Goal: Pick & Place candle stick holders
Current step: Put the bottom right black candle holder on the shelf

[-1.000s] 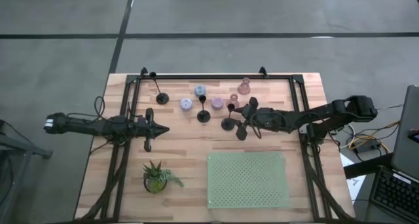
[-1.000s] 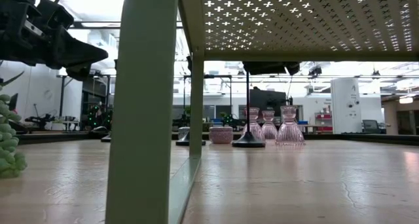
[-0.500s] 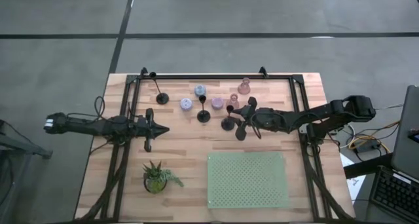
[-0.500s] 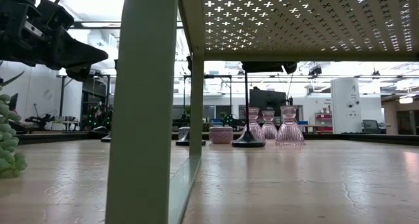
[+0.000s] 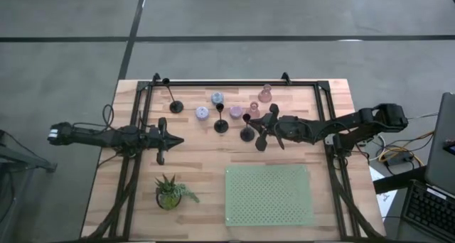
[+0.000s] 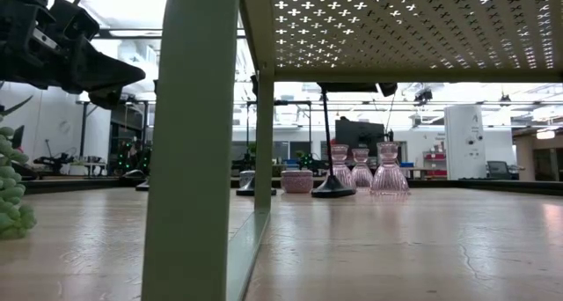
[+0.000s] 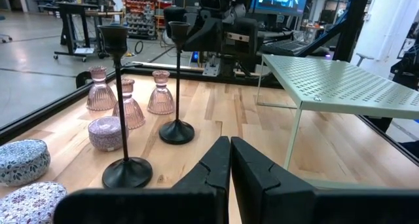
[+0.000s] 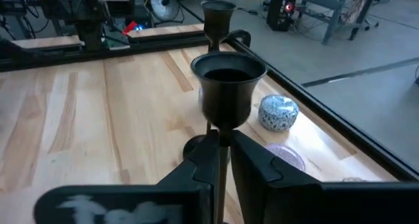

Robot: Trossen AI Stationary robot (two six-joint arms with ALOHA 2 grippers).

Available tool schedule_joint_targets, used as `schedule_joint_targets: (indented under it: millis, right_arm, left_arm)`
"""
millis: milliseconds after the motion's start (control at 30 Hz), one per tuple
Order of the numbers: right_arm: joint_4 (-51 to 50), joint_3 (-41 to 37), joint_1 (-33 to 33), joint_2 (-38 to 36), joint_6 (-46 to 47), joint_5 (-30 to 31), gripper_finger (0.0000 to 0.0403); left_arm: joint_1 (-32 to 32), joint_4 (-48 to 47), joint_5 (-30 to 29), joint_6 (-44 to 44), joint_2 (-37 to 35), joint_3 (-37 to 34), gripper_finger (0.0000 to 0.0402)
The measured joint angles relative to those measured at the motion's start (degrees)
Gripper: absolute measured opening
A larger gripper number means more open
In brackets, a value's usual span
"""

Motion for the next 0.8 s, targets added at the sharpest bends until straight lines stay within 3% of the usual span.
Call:
schedule_joint_targets:
  millis: [167, 533, 800]
  right_arm:
    - [-3.7, -0.1, 0.0, 0.0, 1.8, 0.0, 0.0042]
    - [0.2, -0.1, -1.1, 0.0, 2.5, 0.0, 0.0147]
    - [-0.5, -0.2, -2.4, 1.4, 3.3, 0.2, 0.0180]
  left_arm:
    - [0.0, 0.0, 0.0, 0.0, 0.0, 0.0, 0.0016]
    - [0.0, 0.0, 0.0, 0.0, 0.0, 0.0, 0.0016]
    - [0.0, 0.0, 0.0, 0.0, 0.0, 0.0, 0.0016]
